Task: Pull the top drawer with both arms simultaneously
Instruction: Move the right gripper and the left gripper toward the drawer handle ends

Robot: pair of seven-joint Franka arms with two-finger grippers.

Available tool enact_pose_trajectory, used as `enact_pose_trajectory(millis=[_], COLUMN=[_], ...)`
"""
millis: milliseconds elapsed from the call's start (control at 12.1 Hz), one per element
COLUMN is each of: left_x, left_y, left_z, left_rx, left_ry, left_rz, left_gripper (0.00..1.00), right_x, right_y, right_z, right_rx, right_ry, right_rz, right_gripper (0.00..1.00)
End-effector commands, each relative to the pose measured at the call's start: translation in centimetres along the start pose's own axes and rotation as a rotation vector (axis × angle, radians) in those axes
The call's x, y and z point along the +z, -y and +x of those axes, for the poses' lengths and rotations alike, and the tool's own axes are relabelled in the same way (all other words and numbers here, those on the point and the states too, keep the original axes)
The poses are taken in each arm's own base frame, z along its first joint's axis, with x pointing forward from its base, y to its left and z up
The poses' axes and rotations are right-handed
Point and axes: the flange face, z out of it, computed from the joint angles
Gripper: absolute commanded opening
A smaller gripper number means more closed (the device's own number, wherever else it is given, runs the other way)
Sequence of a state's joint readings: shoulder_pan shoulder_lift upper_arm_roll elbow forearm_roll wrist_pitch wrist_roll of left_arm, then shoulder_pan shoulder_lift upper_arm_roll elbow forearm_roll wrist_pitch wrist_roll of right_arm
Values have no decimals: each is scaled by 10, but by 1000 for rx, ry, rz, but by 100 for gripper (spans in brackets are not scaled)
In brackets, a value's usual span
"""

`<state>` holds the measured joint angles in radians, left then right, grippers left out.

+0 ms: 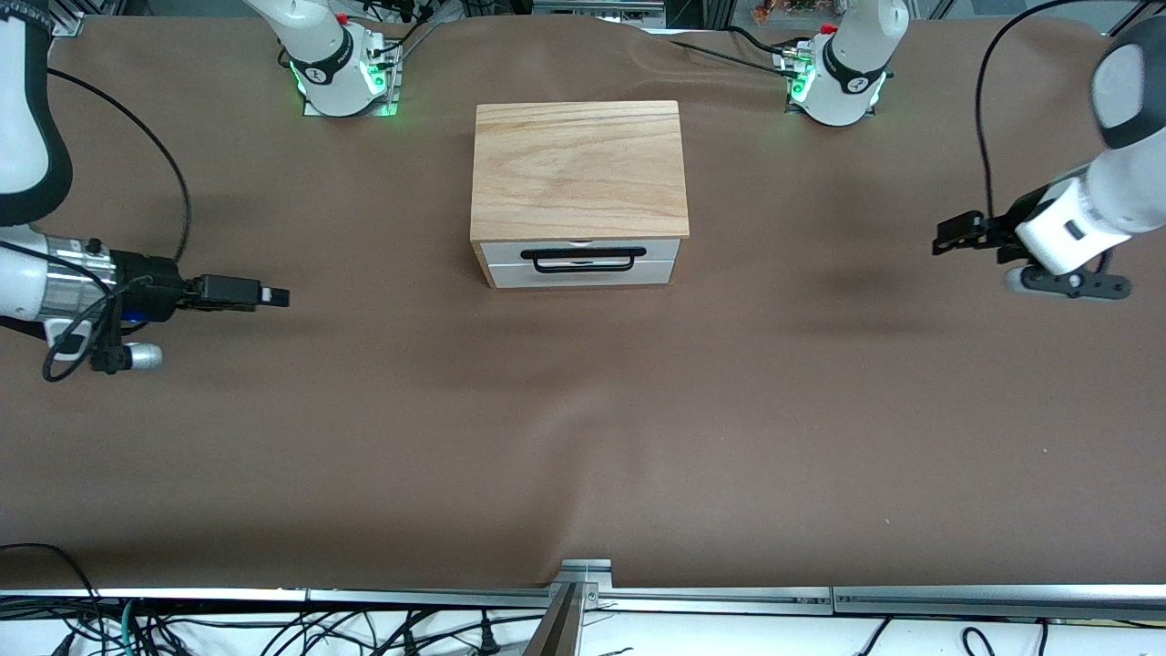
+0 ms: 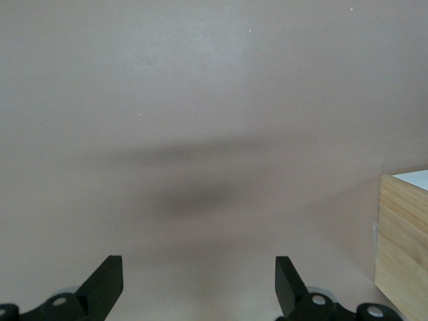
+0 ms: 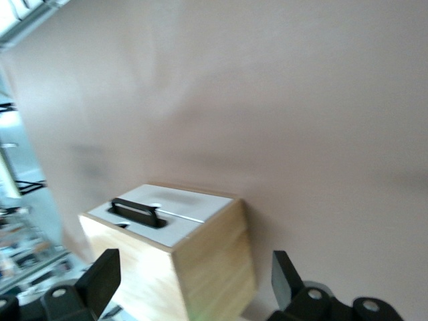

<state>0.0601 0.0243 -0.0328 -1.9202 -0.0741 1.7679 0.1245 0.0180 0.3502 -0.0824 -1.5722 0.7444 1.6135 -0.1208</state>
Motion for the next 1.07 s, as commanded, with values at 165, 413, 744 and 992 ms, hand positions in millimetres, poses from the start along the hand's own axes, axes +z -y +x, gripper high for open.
enact_pose_trajectory(millis=[165,413,744,992], left_x=[69,115,164,232], left_y=[-5,-16,-43,-49], left_z=[-15,-15,2,16], left_rx=[-42,-94,-78,19], left_ry=[-27,-45,-45,-157], left_rz=[-96,-204,-484,-795], left_gripper=[100,100,100,100], right_x=[102,164,243,291], right_y=[-62,-75,-55,-41], right_z=[-10,-17,-37,-42], right_rx=[-128,-200,-271,-320], right_ry=[-12,8,0,-29], right_rz=[344,481,650,724], right_gripper=[100,100,100,100])
